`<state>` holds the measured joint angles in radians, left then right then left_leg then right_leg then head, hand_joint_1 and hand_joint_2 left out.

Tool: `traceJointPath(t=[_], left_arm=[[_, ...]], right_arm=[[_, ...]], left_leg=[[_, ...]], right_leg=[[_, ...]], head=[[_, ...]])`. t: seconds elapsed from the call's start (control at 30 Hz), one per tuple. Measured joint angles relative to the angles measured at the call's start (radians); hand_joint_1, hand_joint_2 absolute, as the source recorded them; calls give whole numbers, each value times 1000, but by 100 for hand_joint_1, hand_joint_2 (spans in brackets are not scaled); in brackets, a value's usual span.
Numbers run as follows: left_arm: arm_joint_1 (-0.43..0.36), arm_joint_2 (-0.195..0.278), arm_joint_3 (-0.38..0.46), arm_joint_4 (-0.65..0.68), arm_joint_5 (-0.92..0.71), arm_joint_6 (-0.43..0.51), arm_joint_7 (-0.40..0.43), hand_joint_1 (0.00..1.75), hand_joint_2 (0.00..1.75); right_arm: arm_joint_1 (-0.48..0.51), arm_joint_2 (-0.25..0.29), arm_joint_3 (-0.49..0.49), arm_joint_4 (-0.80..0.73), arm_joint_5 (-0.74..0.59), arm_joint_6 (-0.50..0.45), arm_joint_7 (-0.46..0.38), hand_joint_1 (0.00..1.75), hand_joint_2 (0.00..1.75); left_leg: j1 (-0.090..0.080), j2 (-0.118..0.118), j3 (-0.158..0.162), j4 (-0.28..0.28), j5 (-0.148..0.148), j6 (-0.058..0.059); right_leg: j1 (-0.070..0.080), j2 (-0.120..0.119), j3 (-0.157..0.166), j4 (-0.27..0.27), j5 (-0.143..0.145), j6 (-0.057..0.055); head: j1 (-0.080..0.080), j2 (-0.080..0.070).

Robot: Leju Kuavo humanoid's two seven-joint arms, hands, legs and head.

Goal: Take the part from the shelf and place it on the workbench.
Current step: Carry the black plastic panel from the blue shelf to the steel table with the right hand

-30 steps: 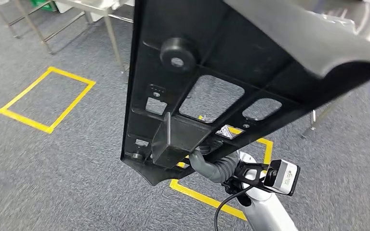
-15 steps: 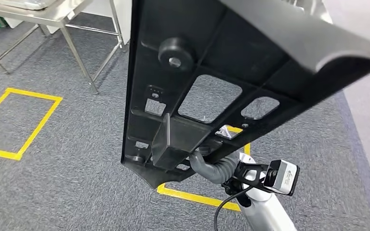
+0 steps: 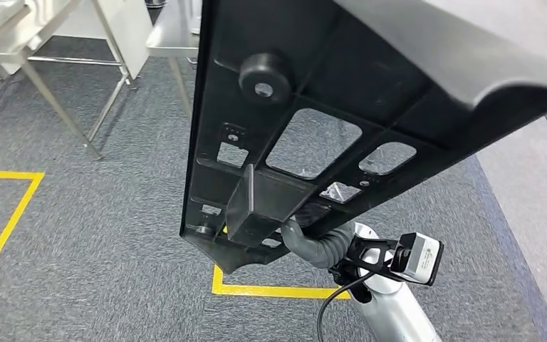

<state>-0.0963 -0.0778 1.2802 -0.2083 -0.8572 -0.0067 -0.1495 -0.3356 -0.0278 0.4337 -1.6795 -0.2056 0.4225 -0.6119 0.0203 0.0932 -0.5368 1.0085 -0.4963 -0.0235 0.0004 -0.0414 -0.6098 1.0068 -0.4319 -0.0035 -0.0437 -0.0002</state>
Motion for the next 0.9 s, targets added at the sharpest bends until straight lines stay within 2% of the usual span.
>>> traceJointPath(t=[0.03,0.1,0.13,0.17,0.2,0.23,0.3,0.33,0.37,0.4,0.5,0.53,0.6,0.67,0.7,0.73,0.77,0.83,0.87,0.9], left_arm=[[-1,0,0,0,1,-2,0,0,0],[1,1,0,0,4,-4,2,0,0],[3,1,0,0,5,-5,5,0,0],[6,2,0,0,5,-6,8,0,0],[8,3,0,0,6,-7,12,0,0],[9,4,0,0,6,-9,15,0,0],[9,5,0,0,6,-11,18,0,0],[8,5,0,0,6,-12,18,0,0],[7,5,0,0,6,-13,18,0,0],[6,5,0,0,6,-14,18,0,0],[4,5,0,0,5,-20,17,0,0],[4,5,0,0,5,-22,17,0,0],[3,5,0,0,5,-24,16,0,0],[3,5,0,0,6,-24,16,0,0],[3,5,0,0,7,-25,16,0,0],[4,5,0,0,7,-25,16,0,0],[4,5,0,0,8,-25,16,0,0],[4,5,0,0,8,-26,15,0,0],[3,4,0,0,8,-26,15,0,0],[3,4,0,0,8,-26,15,0,0]], right_arm=[[-1,0,0,0,1,-4,1,150,175],[-1,2,0,1,3,-10,1,150,175],[-1,2,0,2,4,-12,2,150,175],[-1,3,0,3,5,-13,2,150,175],[0,3,0,5,6,-13,2,150,175],[1,3,0,6,7,-13,2,150,175],[1,3,0,7,7,-13,2,150,175],[1,3,0,8,7,-13,2,150,175],[1,3,0,8,7,-13,2,150,175],[0,3,0,8,7,-13,2,150,175],[0,2,-1,8,7,-13,1,150,175],[-1,2,-1,8,7,-13,1,150,175],[-2,2,-2,8,7,-13,1,150,175],[1,2,-3,10,7,-13,1,150,175],[3,2,-4,11,7,-12,1,150,175],[4,2,-4,12,7,-12,1,150,175],[4,2,-4,13,7,-12,1,150,175],[3,2,-5,14,7,-11,0,150,175],[1,2,-5,15,7,-11,-1,150,175],[0,2,-5,15,7,-11,-2,150,175]], left_leg=[[2,-18,-6,20,-14,-4],[4,-64,-54,123,-69,-8],[4,-76,-91,193,-98,-9],[4,-82,-125,252,-115,-11],[4,-84,-146,281,-112,-12],[4,-84,-149,271,-89,-11],[4,-86,-107,151,-7,-7],[3,-87,-80,86,22,-3],[2,-89,-62,42,38,2],[0,-91,-54,23,38,8],[1,-92,-52,15,35,26],[2,-92,-49,11,36,32],[4,-90,-44,6,37,41],[4,-88,-43,6,34,45],[3,-88,-41,6,32,46],[3,-88,-38,6,30,45],[3,-88,-34,6,27,44],[2,-89,-23,6,20,38],[1,-89,-20,6,16,33],[1,-89,-18,6,13,27]], right_leg=[[-3,6,4,-5,1,-7],[-5,17,11,-10,0,-17],[-4,23,12,-10,-2,-21],[-2,31,13,-9,-3,-23],[-1,38,15,-8,-5,-23],[-1,45,18,-6,-8,-22],[-1,54,25,-1,-17,-17],[1,58,27,5,-23,-13],[2,61,27,8,-26,-8],[4,62,25,11,-28,-3],[3,63,24,12,-33,14],[2,60,19,25,-43,20],[-2,55,-23,113,-90,30],[-6,53,-95,247,-143,36],[-8,52,-119,284,-147,38],[-10,51,-125,287,-131,38],[-11,50,-111,249,-99,36],[-9,46,-49,114,-28,27],[-5,43,-23,58,-8,21],[-2,42,-8,25,-2,16]], head=[[0,0],[0,0],[0,0],[0,0],[0,0],[0,0],[0,0],[0,0],[0,0],[0,0],[0,0],[0,0],[0,0],[0,0],[0,0],[0,0],[0,0],[0,0],[0,0],[0,0]])
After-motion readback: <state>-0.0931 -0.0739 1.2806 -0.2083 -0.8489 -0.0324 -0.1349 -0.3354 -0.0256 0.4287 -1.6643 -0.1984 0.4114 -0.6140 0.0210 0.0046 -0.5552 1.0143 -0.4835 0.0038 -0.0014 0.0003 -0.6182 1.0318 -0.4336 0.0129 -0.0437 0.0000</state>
